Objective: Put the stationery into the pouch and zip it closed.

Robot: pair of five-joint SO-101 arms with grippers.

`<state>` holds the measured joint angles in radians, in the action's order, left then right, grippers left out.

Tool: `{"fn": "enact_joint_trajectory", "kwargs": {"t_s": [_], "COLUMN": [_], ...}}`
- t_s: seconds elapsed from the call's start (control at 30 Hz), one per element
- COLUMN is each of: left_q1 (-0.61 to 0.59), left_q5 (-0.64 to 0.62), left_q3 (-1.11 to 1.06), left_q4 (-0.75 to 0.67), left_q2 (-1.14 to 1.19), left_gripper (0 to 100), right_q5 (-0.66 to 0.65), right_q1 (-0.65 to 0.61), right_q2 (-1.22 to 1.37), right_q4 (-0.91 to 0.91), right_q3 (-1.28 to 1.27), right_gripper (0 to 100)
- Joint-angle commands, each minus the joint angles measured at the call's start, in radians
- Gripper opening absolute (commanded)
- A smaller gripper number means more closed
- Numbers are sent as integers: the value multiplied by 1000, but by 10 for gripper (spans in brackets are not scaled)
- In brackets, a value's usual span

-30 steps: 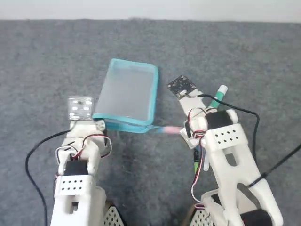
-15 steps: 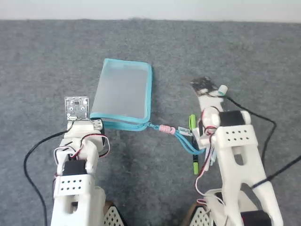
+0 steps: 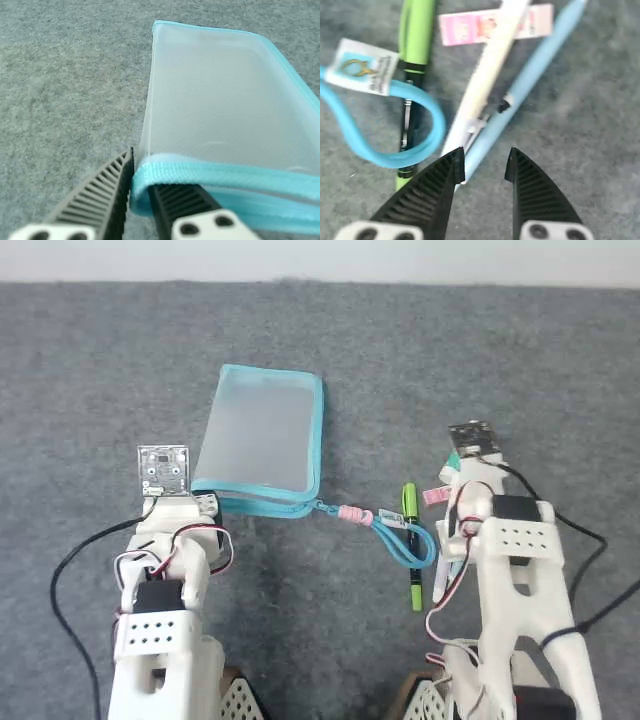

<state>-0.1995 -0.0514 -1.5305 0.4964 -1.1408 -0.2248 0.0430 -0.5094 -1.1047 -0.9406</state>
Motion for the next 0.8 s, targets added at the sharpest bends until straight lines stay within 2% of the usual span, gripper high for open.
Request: {"fn": "enact_joint_trajectory", "kwargs": {"t_s": [0.0, 0.2, 0.43, 0.5, 0.6, 0.77], "left_q1": [-6, -6, -6, -6, -6, 28], "left_q5": [-11, -11, -11, -11, -11, -11], "left_q3": [53, 50, 50, 50, 50, 39], "left_q4": [12, 12, 14, 14, 14, 12], "left_q2": [6, 6, 6, 6, 6, 6], "left_gripper": [12, 12, 12, 12, 12, 12], "right_q5": [41, 61, 69, 68, 63, 58], "right_q1": [15, 21, 22, 22, 22, 31], "right_q2": [59, 206, 286, 292, 288, 285], "right_q4": [62, 145, 154, 154, 154, 145], "right_q3": [5, 12, 51, 51, 51, 54], "right_gripper": [144, 144, 143, 116, 4, 8]}}
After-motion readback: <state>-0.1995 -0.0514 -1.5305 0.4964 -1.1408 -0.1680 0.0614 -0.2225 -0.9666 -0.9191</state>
